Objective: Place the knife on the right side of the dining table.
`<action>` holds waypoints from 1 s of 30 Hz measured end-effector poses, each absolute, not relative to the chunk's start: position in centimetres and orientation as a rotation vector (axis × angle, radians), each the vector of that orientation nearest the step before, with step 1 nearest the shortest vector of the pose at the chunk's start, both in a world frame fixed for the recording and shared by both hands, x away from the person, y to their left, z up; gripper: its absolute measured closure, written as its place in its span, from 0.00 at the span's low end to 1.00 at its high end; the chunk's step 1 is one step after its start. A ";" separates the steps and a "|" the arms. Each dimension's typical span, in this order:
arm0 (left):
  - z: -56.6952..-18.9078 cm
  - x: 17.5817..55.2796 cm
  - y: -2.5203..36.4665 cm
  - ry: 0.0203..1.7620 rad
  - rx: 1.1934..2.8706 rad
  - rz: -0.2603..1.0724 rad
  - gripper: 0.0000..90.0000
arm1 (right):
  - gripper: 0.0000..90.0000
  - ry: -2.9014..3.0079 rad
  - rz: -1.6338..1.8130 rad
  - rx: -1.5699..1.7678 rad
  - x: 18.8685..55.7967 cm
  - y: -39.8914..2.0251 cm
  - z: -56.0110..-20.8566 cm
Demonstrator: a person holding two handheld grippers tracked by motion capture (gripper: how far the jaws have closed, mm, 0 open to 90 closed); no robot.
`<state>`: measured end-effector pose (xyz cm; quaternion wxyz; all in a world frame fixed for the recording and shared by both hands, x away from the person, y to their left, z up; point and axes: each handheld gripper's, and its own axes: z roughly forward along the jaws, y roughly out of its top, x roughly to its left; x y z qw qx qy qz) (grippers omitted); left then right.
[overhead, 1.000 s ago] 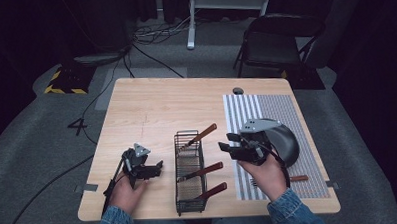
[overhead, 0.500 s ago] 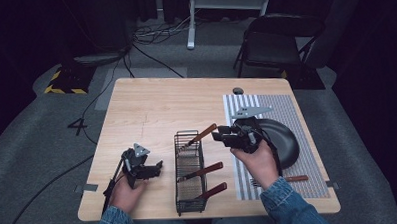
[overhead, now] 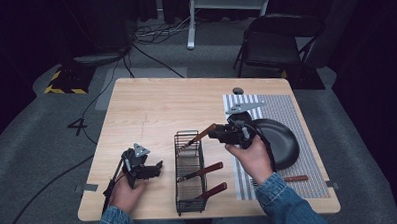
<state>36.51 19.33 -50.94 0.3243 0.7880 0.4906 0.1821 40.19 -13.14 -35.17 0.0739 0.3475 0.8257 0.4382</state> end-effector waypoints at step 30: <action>-50.9 36.5 19.3 1.287 2.067 0.477 0.17 | 0.88 2.532 1.450 1.005 40.4 -12.3 -34.0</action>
